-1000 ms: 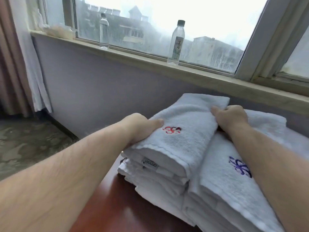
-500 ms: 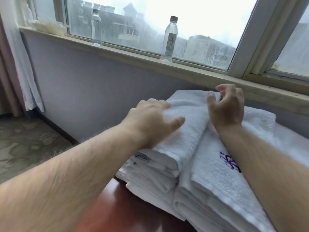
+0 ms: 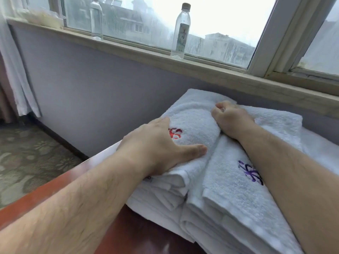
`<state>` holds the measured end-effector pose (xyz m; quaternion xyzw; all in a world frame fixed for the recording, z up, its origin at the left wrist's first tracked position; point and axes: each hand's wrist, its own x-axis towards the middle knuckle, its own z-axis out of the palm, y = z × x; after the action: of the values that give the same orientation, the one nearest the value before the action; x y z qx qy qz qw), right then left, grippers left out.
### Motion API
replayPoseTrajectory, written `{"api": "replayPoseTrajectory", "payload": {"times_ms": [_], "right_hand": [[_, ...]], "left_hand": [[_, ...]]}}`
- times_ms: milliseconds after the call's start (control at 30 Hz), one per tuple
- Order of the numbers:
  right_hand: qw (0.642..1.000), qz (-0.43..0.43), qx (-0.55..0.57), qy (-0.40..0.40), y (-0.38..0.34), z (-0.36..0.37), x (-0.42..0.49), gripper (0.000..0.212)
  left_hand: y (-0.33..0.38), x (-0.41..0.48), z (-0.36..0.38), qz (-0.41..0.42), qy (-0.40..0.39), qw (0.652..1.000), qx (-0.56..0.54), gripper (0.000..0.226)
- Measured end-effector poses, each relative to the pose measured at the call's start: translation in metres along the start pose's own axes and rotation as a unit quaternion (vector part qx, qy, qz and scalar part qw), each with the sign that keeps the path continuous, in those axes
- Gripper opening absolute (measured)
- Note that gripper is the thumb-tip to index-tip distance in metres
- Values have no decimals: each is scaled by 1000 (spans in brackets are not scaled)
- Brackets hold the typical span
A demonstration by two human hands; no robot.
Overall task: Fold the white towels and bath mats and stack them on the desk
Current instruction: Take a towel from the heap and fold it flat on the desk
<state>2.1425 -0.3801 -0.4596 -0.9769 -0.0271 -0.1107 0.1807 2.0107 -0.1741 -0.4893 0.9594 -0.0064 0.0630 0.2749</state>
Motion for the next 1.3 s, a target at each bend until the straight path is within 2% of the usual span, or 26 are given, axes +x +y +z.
{"api": "replayPoseTrajectory", "payload": {"times_ms": [333, 567, 700, 767, 867, 1033, 1300], "right_hand": [[1000, -9, 14, -2, 4, 6, 9, 51], [1000, 12, -20, 12, -2, 9, -4, 49], [999, 11, -15, -36, -14, -7, -25, 49], [997, 16, -21, -75, -18, -20, -47, 50], [990, -41, -87, -107, -18, -41, -88, 59], [966, -119, -219, -63, -10, -69, -179, 63], [962, -50, -260, -71, 55, -131, -307, 65]], "left_hand": [[-2, 5, 9, 2, 37, 999, 0, 122], [-2, 4, 10, 3, 13, 1000, 15, 121], [9, -3, 5, 1, 17, 997, 78, 112], [14, -12, 4, 3, 19, 991, 130, 112], [18, -30, 1, 8, 7, 986, 164, 105], [28, -81, -10, 30, -7, 991, 129, 96], [82, -161, -6, 101, -7, 990, 98, 80]]}}
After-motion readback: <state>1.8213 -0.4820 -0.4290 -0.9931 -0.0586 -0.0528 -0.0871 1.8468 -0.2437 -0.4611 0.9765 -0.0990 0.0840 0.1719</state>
